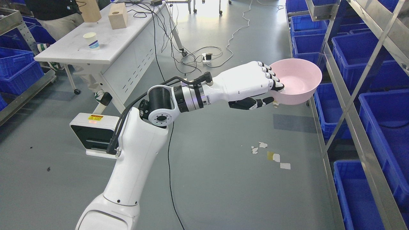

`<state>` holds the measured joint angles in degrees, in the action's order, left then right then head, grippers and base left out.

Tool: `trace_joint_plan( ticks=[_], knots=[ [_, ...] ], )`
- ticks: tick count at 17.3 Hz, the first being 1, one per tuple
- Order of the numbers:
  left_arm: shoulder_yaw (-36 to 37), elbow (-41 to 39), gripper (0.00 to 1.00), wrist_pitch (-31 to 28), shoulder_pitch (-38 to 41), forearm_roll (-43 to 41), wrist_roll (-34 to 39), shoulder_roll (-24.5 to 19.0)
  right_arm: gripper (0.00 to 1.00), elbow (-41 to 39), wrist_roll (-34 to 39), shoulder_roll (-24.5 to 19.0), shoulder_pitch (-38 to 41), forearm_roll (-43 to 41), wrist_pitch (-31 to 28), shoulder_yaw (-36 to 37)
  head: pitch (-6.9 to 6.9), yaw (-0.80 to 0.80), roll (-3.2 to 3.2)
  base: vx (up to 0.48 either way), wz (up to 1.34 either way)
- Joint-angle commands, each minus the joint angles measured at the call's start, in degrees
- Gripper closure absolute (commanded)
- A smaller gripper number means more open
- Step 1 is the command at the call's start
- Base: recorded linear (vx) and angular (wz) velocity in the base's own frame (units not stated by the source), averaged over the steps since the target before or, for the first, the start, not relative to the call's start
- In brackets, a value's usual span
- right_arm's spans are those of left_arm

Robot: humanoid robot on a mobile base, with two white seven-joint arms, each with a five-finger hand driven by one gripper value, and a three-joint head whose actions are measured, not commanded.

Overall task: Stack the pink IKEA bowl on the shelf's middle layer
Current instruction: 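Hold the pink bowl raised in the left hand while the robot turns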

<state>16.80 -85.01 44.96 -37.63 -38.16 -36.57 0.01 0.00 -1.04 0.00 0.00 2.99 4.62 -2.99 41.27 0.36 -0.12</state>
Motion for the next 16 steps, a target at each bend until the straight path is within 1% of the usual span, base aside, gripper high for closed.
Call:
trace_joint_plan(
  ticks=[1,16],
  knots=[
    [-0.45,-0.33,0.96,0.04,0.02,0.01,0.01,-1.01,0.00,-1.00,-0.01,1.00,0.27,0.00,0.04,0.00,0.00,0.00,0.00,0.366,-0.01],
    [-0.45,-0.33,0.95,0.04,0.10,0.01,0.01,-1.01,0.00,-1.00,-0.01,1.00,0.27,0.00,0.04,0.00,0.00,0.00,0.00,0.327,-0.09]
  ],
)
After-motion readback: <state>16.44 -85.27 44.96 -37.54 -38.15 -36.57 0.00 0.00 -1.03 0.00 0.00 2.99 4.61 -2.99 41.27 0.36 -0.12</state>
